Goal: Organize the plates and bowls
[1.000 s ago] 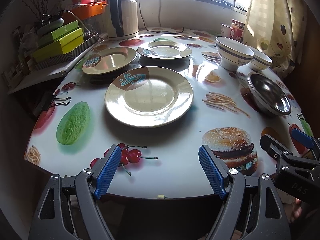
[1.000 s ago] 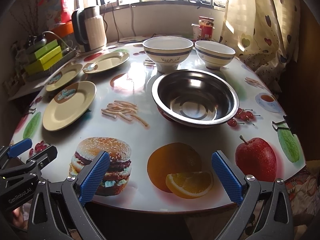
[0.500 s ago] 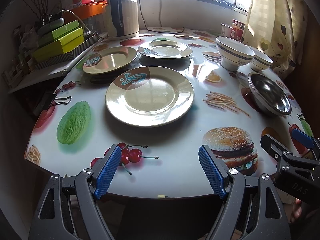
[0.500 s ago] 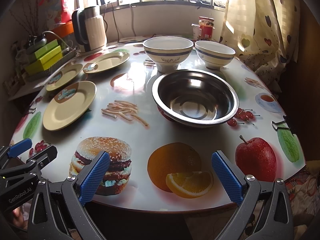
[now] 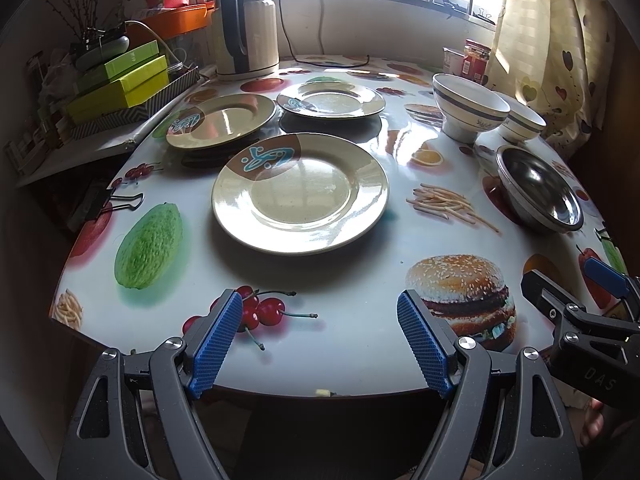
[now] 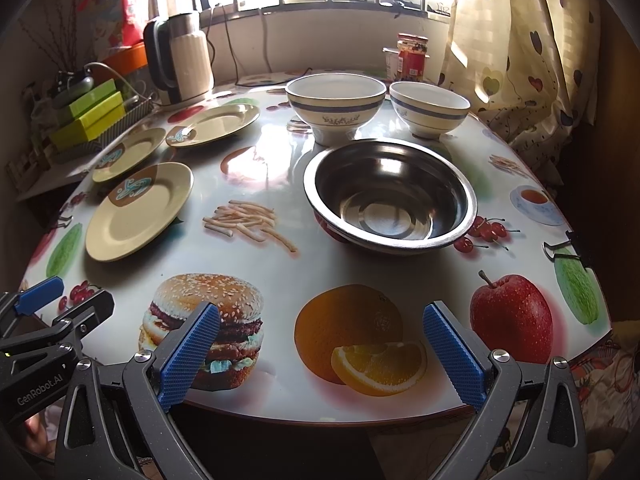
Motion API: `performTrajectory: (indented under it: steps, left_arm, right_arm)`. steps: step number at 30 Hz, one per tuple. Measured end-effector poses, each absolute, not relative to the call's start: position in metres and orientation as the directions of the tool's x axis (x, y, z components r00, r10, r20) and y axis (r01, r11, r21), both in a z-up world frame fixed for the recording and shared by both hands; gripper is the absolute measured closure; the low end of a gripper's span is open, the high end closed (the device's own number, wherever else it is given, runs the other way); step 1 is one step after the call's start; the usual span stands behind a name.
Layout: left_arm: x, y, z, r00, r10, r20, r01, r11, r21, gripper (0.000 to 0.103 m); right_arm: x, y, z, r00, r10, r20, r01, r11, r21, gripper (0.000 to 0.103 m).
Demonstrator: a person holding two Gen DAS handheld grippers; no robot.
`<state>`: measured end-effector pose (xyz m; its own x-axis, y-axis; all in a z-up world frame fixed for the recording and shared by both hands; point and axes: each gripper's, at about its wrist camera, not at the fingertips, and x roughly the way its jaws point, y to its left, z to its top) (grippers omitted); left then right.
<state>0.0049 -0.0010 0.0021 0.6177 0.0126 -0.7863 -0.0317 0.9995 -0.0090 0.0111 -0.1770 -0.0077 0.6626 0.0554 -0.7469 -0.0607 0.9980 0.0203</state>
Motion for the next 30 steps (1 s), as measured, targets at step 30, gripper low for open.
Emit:
performTrajectory:
  steps: [30]
  left_arm:
    - [0.04, 0.068, 0.034, 0.653, 0.001, -0.757, -0.134, 0.984, -0.114, 0.032]
  right_arm:
    - [0.052, -0.138, 0.043, 0.726, 0.201, -0.657, -0.238, 0.971, 0.034, 0.01]
